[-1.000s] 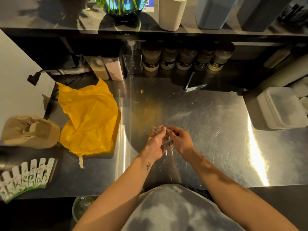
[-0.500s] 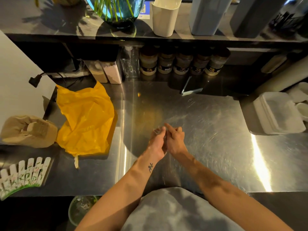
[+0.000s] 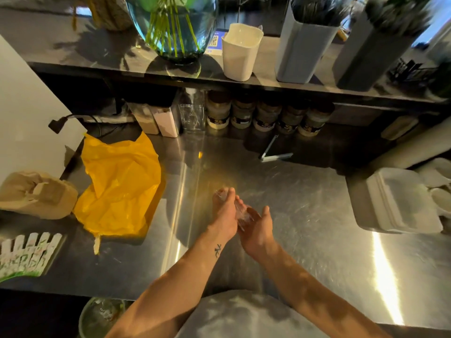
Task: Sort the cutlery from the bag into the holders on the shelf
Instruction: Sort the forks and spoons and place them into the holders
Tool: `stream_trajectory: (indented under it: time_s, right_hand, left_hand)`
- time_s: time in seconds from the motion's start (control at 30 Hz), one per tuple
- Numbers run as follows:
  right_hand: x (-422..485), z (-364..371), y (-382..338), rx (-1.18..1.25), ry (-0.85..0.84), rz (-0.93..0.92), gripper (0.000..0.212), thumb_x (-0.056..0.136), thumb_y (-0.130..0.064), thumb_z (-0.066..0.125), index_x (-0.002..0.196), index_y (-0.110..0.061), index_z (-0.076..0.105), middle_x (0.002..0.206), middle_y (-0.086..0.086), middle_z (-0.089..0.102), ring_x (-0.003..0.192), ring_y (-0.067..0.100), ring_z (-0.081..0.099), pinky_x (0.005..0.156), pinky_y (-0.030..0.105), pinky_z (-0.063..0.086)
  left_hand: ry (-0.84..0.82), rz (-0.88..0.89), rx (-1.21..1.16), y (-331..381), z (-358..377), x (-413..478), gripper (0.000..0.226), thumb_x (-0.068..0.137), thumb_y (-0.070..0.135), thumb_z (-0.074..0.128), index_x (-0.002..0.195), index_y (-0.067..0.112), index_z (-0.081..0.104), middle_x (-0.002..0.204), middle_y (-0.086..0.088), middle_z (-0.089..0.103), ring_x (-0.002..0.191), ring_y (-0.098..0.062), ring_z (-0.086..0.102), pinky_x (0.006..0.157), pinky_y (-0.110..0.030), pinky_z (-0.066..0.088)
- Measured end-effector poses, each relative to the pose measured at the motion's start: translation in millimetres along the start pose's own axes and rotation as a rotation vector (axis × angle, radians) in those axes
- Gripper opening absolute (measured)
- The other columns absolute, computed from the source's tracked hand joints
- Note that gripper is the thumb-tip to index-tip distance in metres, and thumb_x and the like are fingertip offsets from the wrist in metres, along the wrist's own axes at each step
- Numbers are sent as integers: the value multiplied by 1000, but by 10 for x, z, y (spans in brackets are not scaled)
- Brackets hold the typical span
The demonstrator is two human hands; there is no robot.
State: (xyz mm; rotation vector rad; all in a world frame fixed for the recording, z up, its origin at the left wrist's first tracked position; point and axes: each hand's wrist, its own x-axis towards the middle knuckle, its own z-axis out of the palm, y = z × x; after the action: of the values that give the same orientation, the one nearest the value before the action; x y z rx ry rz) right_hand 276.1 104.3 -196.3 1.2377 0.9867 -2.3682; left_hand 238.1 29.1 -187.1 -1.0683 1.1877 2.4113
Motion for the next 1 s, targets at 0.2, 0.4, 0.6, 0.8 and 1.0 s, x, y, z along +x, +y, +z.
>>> stream_trajectory:
  time_s: [0.2,0.4,0.6,0.8,1.0]
  right_hand:
    - [-66,235,-239,90,-77,50,66,100,-70,31,113,-12,62,104,10,70,101,31,68,93,43,53]
    - [-99,268,-294,27,-176,68,79,99,-72,25,134,-7,53,140,16,61,128,35,59,98,45,50]
    - [-224,467,-626,56,-246,-6,74,101,-69,23,138,-11,49,128,14,66,122,34,60,100,45,45]
    - [-253,772,-1020,66,-338,-58,74,101,-67,29,145,-10,47,139,17,60,128,36,56,114,49,37]
    - [-349,1107,-1328,55,-407,-118,68,104,-59,31,152,-12,40,146,16,55,132,34,53,116,47,36]
  left_hand:
    - [25,128,45,11,122,-87,14,102,19,59,113,20,50,66,0,58,54,-14,56,60,-32,54]
    - [11,128,53,104,190,-74,12,101,23,61,110,22,52,71,0,56,55,-12,53,59,-31,53]
    - [-40,182,-78,511,487,-91,15,102,16,59,117,18,54,70,1,51,54,-10,48,51,-25,44]
    - [-108,311,-69,956,801,-112,25,104,17,56,128,15,52,71,0,53,59,-13,50,60,-32,46]
    - [-151,437,-19,1438,1130,-98,19,103,21,58,121,19,53,66,1,55,56,-14,54,58,-36,50]
